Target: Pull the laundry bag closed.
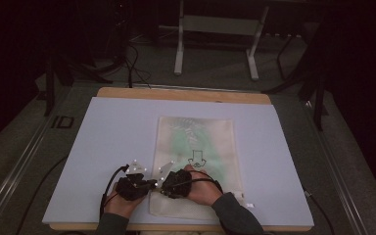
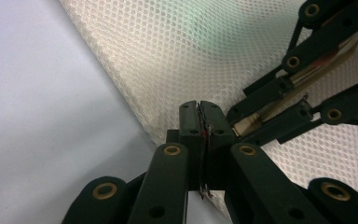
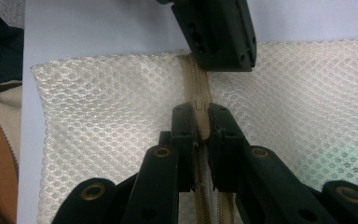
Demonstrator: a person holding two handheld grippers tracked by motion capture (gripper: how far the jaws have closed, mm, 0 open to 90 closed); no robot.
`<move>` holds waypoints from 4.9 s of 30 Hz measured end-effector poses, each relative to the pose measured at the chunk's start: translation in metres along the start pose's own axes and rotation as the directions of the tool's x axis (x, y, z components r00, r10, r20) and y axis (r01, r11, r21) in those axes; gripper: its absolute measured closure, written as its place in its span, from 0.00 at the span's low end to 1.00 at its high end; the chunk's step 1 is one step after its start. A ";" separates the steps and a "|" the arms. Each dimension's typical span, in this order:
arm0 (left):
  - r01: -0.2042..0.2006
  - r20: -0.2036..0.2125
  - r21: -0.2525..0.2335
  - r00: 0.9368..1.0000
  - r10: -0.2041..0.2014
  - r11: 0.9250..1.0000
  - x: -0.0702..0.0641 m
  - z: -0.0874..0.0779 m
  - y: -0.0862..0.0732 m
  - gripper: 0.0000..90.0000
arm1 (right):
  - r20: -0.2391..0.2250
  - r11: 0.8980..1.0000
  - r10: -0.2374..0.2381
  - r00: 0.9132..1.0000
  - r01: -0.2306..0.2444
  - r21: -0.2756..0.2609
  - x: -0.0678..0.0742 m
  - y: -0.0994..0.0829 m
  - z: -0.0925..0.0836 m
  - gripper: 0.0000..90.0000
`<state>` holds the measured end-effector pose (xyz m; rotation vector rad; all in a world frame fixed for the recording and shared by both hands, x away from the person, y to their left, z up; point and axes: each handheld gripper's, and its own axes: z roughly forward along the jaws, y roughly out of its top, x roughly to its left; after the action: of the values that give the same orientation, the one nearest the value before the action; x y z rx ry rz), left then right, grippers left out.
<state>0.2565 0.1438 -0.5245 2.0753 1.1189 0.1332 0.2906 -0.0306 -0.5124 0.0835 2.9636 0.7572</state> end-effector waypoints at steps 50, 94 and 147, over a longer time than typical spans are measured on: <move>-0.043 0.006 0.066 0.999 0.043 0.997 -0.004 0.007 -0.002 0.99 | 0.031 0.991 -0.081 0.996 0.078 0.105 0.013 -0.005 -0.011 0.91; -0.048 -0.001 0.069 0.999 0.048 0.996 -0.006 0.007 -0.002 0.99 | 0.030 0.987 -0.080 0.996 0.075 0.141 0.012 -0.025 -0.026 0.91; -0.044 0.003 0.067 0.999 0.043 0.997 -0.005 0.007 -0.002 0.99 | 0.047 0.989 -0.059 0.997 0.052 0.137 0.013 -0.047 -0.042 0.91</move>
<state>0.2544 0.1369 -0.5294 2.1600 1.0913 0.1165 0.2727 -0.0907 -0.4985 0.0274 2.9521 0.5383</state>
